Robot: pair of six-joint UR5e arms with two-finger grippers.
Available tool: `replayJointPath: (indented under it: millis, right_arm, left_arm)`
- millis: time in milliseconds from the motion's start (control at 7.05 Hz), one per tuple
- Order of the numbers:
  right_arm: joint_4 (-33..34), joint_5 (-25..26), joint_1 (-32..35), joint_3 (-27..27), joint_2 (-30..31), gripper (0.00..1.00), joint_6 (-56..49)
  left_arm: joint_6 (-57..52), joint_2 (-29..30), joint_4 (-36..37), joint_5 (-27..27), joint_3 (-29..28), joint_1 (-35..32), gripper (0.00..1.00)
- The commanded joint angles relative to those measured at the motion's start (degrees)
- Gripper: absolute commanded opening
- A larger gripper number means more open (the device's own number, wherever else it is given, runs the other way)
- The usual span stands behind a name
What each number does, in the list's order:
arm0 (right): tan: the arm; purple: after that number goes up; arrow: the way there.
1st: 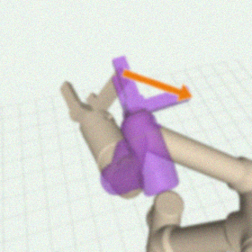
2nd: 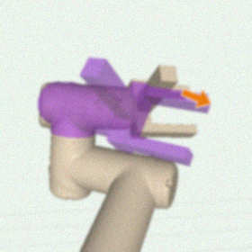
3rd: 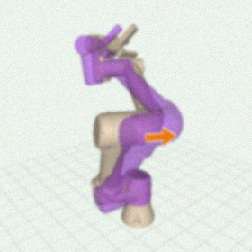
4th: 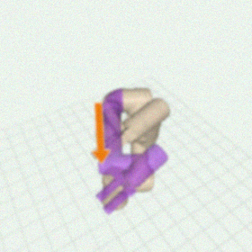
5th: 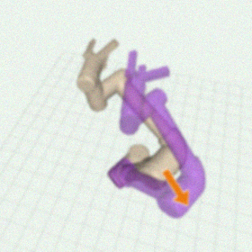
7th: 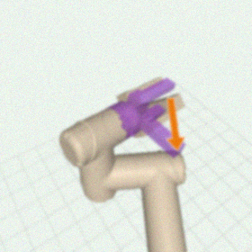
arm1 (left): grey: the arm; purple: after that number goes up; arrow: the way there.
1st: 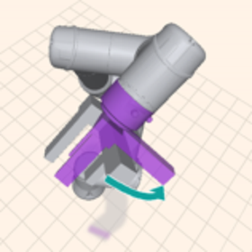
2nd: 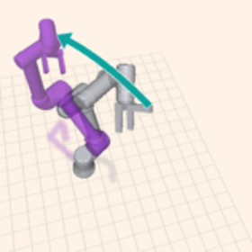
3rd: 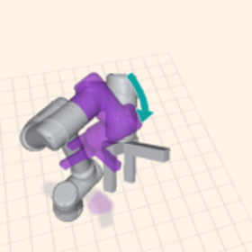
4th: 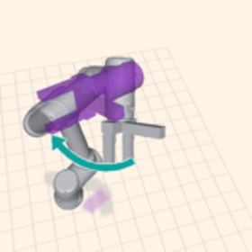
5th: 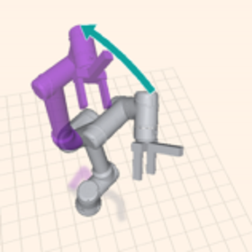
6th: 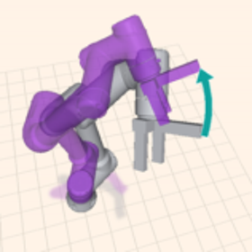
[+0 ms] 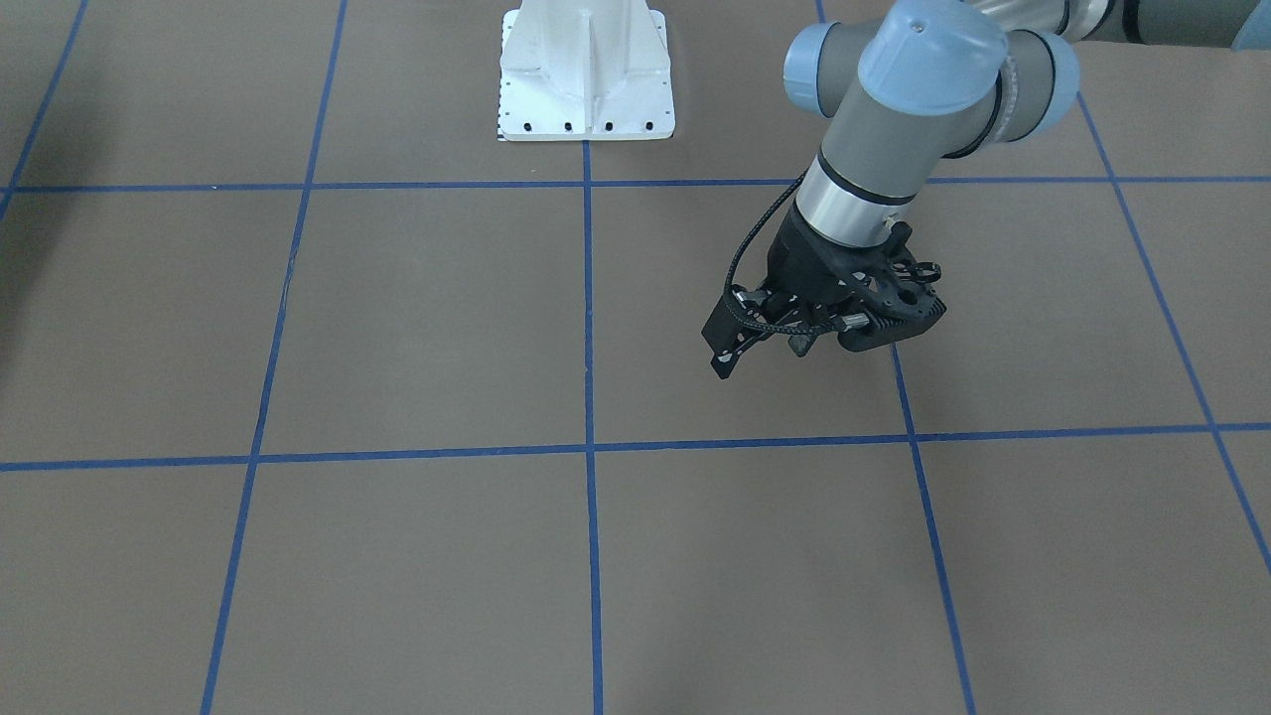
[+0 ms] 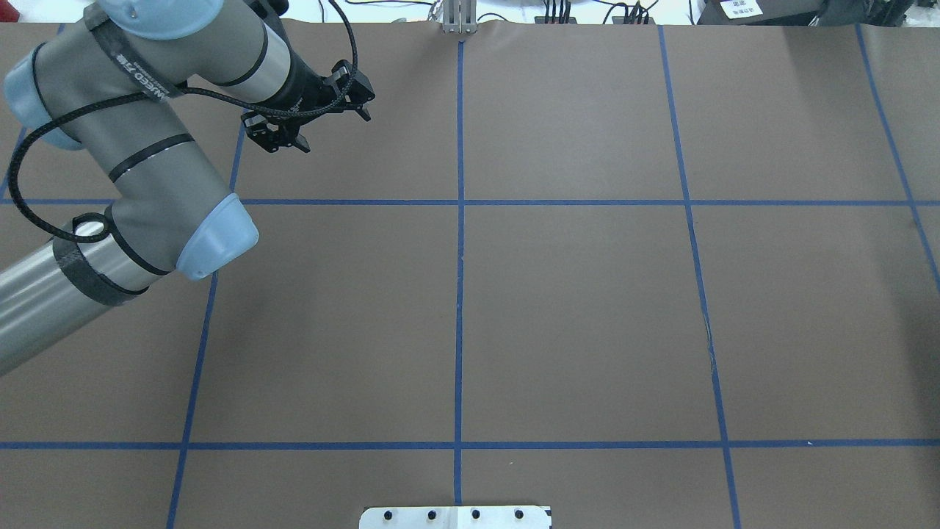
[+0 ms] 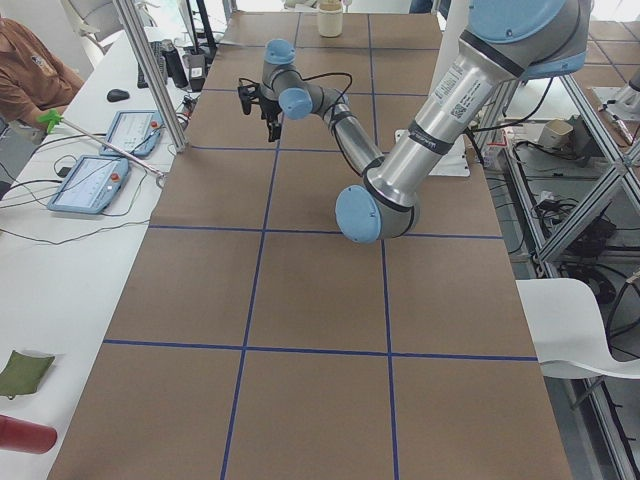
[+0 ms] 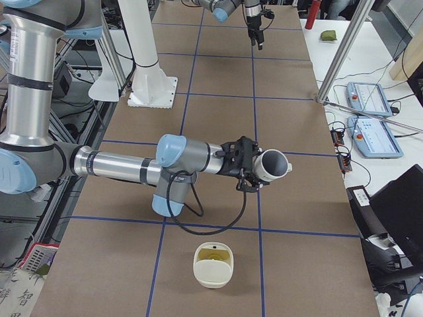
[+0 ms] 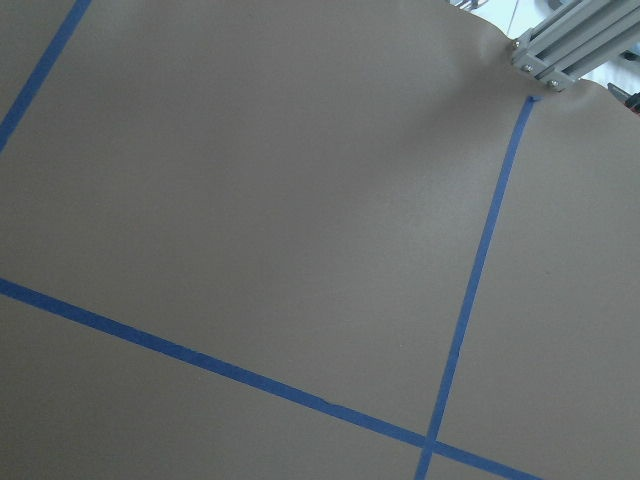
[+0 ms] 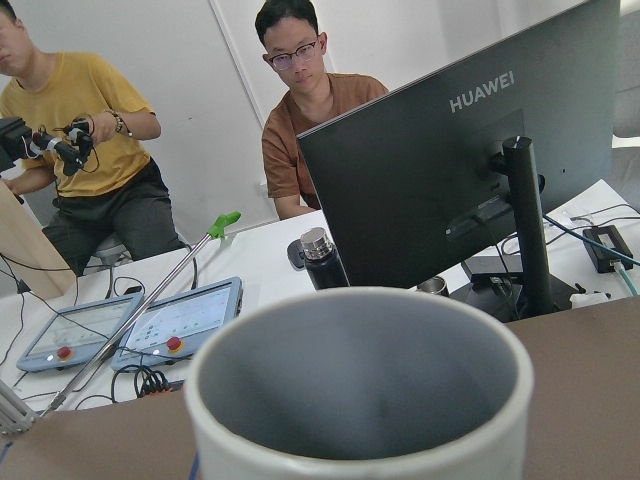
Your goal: Left arm hands cup to right arm to dump lemon
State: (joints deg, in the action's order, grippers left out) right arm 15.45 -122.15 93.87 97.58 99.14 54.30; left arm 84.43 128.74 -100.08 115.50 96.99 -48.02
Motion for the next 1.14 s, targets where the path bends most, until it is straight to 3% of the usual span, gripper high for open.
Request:
replayJointPath:
  millis: [0,142,284,710,851,993]
  right_arm:
    - [10.71,10.01,-8.82,1.65,-5.17,0.05,-9.00]
    - [13.62,21.75,-15.93,1.73,-5.80,0.05,-14.17]
    - [17.56,28.39,-22.00,1.82,-8.33,0.05,-15.27]
    - [20.41,34.17,-36.61,2.69,-15.10,0.06,-16.07]
    - [20.41,39.39,-43.35,4.88,-16.51,0.06,-16.16]
    - [21.20,53.11,-53.78,5.33,-18.27,0.06,-16.24]
  left_arm:
    - [0.21,-0.07,-0.38,0.25,0.13,0.03,1.00]
    - [0.21,-0.07,-0.29,0.34,0.30,0.03,1.00]
    - [0.21,-0.07,-0.29,0.42,0.21,0.03,1.00]
    - [0.21,0.28,0.06,0.60,0.30,0.03,1.00]
    - [0.38,0.54,0.15,1.04,0.30,0.03,1.00]
    - [2.21,0.72,0.15,3.13,0.30,0.12,1.00]
